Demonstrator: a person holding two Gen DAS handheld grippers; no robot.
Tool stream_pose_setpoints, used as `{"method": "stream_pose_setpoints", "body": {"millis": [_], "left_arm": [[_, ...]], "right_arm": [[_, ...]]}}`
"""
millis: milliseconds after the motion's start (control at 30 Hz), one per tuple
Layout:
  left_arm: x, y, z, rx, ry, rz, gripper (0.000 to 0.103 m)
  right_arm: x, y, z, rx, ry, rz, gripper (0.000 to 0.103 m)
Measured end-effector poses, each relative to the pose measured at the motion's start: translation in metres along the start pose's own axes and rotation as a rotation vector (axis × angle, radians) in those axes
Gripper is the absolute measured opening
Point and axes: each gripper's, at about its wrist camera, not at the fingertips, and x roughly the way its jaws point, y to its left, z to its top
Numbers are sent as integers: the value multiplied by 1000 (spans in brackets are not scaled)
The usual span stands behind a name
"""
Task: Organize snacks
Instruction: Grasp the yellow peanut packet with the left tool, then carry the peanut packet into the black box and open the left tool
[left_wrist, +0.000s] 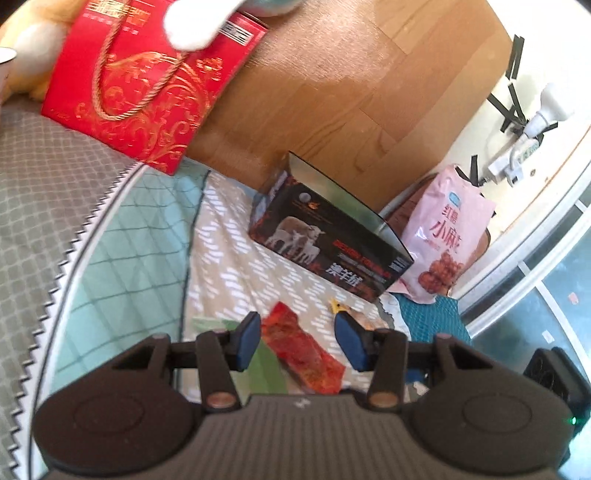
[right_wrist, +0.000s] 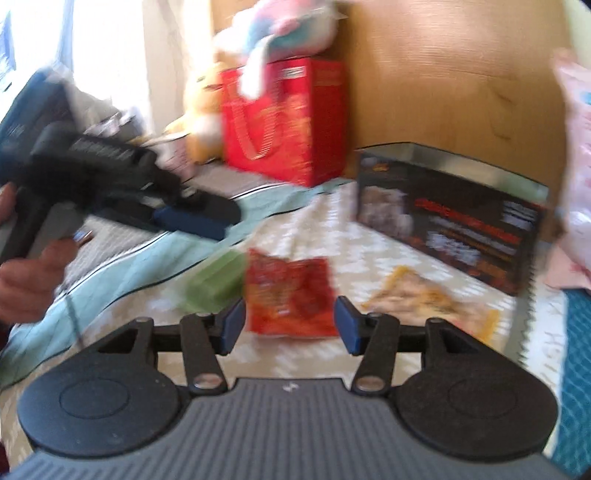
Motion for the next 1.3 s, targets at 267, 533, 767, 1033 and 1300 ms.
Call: {"method": "stream_pose_setpoints", "body": {"millis": [267, 533, 767, 1033, 1300], "left_arm": [[65, -42, 2, 68, 100, -18, 47], [116, -74, -11, 175, 160, 55, 47], [105, -80, -23, 217, 144, 71, 25], [66, -100, 5, 247, -3, 23, 23], [96, -112, 70, 287, -88, 45, 25]], "right_arm": [[-27, -66, -24, 213, -28, -191, 76], [-6, -61, -18, 157, 26, -135, 66], [-12, -57, -20, 133, 6, -148, 30], [-30, -38, 8, 35, -181, -192, 28], [11, -70, 67, 27, -240, -244, 28]]}}
